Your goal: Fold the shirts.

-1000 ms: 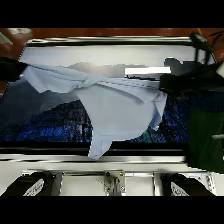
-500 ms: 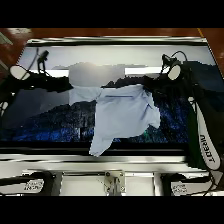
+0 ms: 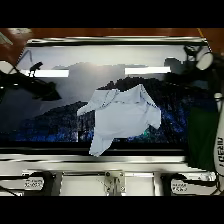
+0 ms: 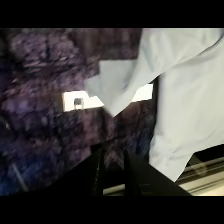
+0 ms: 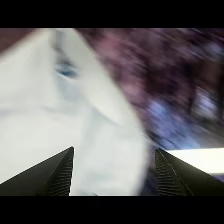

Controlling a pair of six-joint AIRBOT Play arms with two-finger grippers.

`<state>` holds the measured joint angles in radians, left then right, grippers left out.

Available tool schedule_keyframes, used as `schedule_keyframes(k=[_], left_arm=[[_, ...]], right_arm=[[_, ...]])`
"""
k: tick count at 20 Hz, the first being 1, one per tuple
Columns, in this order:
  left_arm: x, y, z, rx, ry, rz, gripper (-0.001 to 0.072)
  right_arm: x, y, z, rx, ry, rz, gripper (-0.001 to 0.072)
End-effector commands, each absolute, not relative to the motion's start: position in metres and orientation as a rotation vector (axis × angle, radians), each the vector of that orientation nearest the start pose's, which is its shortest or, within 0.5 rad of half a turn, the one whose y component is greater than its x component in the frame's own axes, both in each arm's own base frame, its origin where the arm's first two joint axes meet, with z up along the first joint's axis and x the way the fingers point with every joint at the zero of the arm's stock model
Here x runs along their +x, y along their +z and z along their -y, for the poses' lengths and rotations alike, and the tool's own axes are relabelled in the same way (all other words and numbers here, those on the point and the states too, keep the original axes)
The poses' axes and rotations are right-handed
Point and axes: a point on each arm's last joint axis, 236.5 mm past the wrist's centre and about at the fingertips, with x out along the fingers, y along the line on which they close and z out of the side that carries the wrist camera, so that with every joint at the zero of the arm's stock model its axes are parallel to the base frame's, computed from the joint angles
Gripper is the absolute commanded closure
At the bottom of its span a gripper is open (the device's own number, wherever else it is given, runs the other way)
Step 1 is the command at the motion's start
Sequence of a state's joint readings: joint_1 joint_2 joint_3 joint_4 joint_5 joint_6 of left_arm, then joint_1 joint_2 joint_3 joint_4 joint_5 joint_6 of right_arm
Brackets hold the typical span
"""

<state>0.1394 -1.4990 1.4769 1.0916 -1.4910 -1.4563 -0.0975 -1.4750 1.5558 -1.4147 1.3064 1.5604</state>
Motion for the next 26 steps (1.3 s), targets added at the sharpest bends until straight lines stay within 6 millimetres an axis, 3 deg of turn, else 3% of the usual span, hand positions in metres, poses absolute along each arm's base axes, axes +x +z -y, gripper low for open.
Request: schedule_keyframes(k=[1, 2, 3, 4, 5, 6, 8, 9, 11, 15, 21, 22, 24, 26], left_arm=[[0.341, 0.055, 0.005, -0.369, -0.218, -1.543, 0.0509], [0.328, 0.048, 0.010, -0.380, -0.217, -1.545, 0.0362], [0.309, 0.035, 0.024, -0.414, -0.245, -1.582, 0.0058], [0.285, 0.017, 0.044, -0.456, -0.291, -1.648, 0.0000], [0.265, -0.002, 0.063, -0.486, -0.344, -1.699, 0.0000], [0.245, -0.019, 0.085, -0.532, -0.405, -1.747, 0.0000], [0.221, -0.046, 0.126, -0.596, -0.496, -1.772, 0.0001], [0.218, -0.059, 0.140, -0.611, -0.496, -1.753, 0.0001], [0.222, -0.078, 0.166, -0.614, -0.484, -1.687, 0.0001], [0.234, -0.096, 0.206, -0.574, -0.495, -1.608, 0.0006], [0.241, -0.116, 0.244, -0.644, -0.493, -1.612, 0.0026], [0.241, -0.117, 0.251, -0.645, -0.501, -1.605, 0.0113], [0.241, -0.118, 0.265, -0.658, -0.505, -1.587, 0.0218], [0.236, -0.120, 0.273, -0.654, -0.515, -1.597, 0.0244]], right_arm=[[0.338, 0.061, 0.113, 0.158, -0.206, -1.507, 0.0172], [0.325, 0.048, 0.112, 0.294, -0.185, -1.516, 0.0213], [0.317, 0.035, 0.100, 0.432, -0.124, -1.510, 0.0209], [0.312, 0.023, 0.083, 0.571, -0.042, -1.495, 0.0140], [0.309, 0.013, 0.067, 0.676, 0.027, -1.478, 0.0063], [0.307, 0.002, 0.054, 0.760, 0.077, -1.467, 0.0041], [0.303, -0.017, 0.040, 0.820, 0.105, -1.463, 0.0041], [0.303, -0.024, 0.037, 0.831, 0.100, -1.461, 0.0041], [0.305, -0.034, 0.036, 0.850, 0.082, -1.440, 0.0041], [0.313, -0.042, 0.043, 0.843, 0.043, -1.398, 0.0041], [0.302, -0.063, 0.037, 0.857, 0.037, -1.410, 0.0041], [0.302, -0.068, 0.032, 0.879, 0.040, -1.402, 0.0041], [0.302, -0.080, 0.016, 0.862, 0.059, -1.402, 0.0042], [0.311, -0.090, -0.001, 0.788, 0.069, -1.385, 0.0041]])
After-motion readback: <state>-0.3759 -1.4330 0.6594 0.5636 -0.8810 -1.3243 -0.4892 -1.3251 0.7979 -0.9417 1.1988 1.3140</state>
